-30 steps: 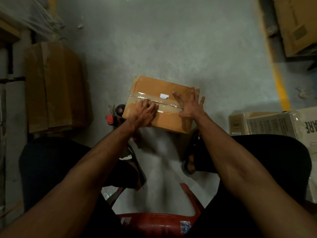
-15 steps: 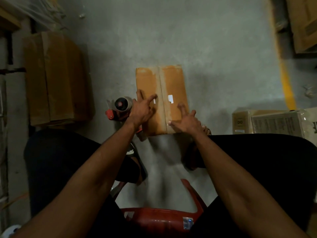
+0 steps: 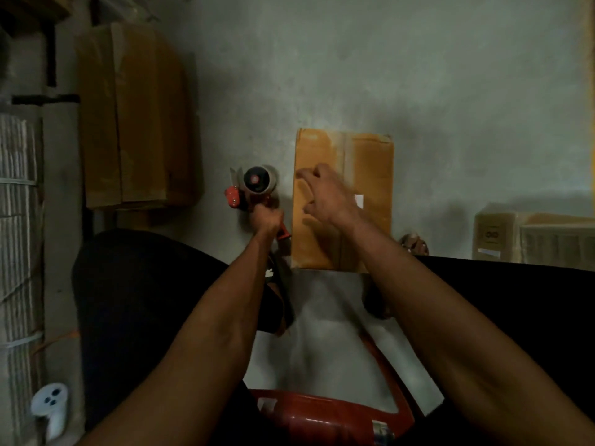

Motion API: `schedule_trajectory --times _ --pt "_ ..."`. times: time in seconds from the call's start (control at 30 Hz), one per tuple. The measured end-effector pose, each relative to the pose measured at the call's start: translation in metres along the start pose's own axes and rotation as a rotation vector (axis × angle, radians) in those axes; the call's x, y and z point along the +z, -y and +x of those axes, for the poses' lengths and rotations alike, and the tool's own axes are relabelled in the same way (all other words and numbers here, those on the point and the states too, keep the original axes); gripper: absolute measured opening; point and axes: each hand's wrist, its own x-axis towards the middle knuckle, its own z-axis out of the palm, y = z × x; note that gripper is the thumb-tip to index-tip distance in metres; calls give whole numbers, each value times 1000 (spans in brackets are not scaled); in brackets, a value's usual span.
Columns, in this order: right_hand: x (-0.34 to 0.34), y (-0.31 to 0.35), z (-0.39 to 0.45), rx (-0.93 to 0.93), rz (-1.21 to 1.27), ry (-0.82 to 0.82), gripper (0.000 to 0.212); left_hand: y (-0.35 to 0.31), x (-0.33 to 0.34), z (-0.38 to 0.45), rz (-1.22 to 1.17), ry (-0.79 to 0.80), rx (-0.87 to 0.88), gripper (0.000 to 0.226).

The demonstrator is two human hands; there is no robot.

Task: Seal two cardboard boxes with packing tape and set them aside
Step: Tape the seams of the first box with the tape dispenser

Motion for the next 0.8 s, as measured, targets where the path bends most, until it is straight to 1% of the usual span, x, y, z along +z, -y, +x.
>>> schedule_trajectory --times 0.07,0.13,0.17,0.2,0.27,0.33,0.4,0.5,0.57,0.6,0.63,0.67,0.7,0.77,0.8 --pt "19 4 5 12 -28 -2 91 10 7 15 -75 92 -130 22" --pt "28 1 8 36 -30 -44 94 20 19 38 -24 123 -182 16" --pt "31 -1 9 38 -24 -62 94 22 24 47 22 105 -193 20" --pt "33 -3 10 33 -15 -74 94 23 27 54 14 72 -204 25" --pt "38 -4 12 26 10 -86 95 17 27 60 -75 6 -217 31" --pt "40 -4 14 20 11 -98 96 6 26 59 -101 -12 -241 31" --pt "40 -2 17 25 -4 -101 99 -2 25 57 -112 -29 -242 38" --pt "36 0 22 51 11 -78 105 -8 18 50 -242 -46 -249 47" --pt "31 2 24 63 27 -56 104 -13 9 44 -222 -146 -235 49" --pt "28 2 24 64 30 -51 101 -15 4 42 -165 -223 -214 49" --pt "26 2 23 60 34 -46 98 -19 -4 39 -120 -268 -184 49" --pt "24 1 21 53 40 -43 96 -21 -12 37 -106 -275 -148 49" --pt "22 -2 16 45 52 -47 95 -26 -22 31 -99 -242 -121 49" --pt "21 -11 3 55 68 -97 98 -31 -42 20 -53 -167 -57 52" --pt "22 -17 -6 92 69 -126 101 -34 -50 16 -13 -136 -11 52"
